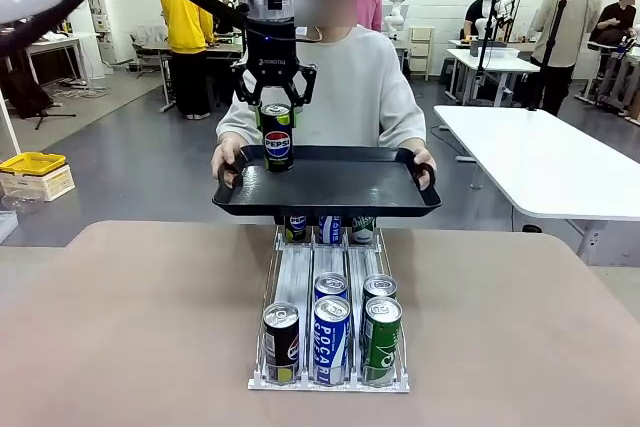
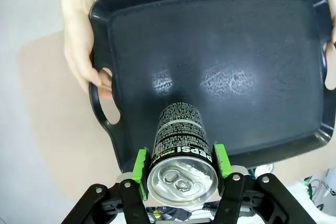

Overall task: Retrieve and hand over the desired beverage to the person.
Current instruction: Place the picked can on the Handle tray extended by the person.

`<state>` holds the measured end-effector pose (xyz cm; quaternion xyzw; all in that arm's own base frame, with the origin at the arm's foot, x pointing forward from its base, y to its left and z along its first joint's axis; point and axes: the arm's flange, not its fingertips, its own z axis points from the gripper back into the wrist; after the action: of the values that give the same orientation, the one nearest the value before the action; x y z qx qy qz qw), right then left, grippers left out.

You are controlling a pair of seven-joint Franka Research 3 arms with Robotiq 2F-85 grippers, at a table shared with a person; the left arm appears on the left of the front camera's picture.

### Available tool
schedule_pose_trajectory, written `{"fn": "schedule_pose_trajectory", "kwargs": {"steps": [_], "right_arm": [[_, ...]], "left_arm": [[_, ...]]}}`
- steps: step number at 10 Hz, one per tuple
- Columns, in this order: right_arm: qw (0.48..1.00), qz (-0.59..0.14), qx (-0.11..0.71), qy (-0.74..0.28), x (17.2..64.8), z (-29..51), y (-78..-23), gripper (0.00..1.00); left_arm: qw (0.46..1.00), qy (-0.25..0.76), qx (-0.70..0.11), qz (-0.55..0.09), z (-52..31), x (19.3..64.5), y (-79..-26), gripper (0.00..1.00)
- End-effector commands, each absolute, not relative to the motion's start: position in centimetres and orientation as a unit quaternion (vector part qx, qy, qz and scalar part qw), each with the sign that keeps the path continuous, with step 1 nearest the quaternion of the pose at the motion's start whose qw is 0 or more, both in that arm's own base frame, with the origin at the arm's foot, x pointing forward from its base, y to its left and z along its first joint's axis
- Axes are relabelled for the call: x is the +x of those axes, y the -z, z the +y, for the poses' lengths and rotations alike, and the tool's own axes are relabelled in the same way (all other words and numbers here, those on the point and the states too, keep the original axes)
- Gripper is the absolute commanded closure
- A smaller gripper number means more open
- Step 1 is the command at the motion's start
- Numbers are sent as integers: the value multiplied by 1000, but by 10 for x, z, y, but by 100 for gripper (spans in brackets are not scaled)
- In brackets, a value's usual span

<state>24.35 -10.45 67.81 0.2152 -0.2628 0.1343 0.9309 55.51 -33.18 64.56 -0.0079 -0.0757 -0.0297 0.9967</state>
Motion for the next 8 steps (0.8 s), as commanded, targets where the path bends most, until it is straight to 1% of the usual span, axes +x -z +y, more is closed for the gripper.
{"fn": "schedule_pose_trajectory", "kwargs": {"steps": [1, 2, 5, 7, 8], "right_arm": [[930, -262, 220, -137, 245, -104, -676, 0], [930, -262, 220, -137, 245, -104, -676, 0], [930, -262, 220, -137, 245, -104, -676, 0], [930, -262, 220, -137, 245, -104, -676, 0], [930, -262, 220, -137, 245, -104, -676, 0]], "left_arm": [[998, 26, -11, -64, -345, 568, -667, 41], [997, 30, -8, -76, -332, 555, -646, 41], [997, 30, -8, -76, -332, 555, -646, 41], [997, 38, -10, -72, -337, 562, -636, 41], [997, 55, -16, -46, -341, 567, -634, 41]]}}
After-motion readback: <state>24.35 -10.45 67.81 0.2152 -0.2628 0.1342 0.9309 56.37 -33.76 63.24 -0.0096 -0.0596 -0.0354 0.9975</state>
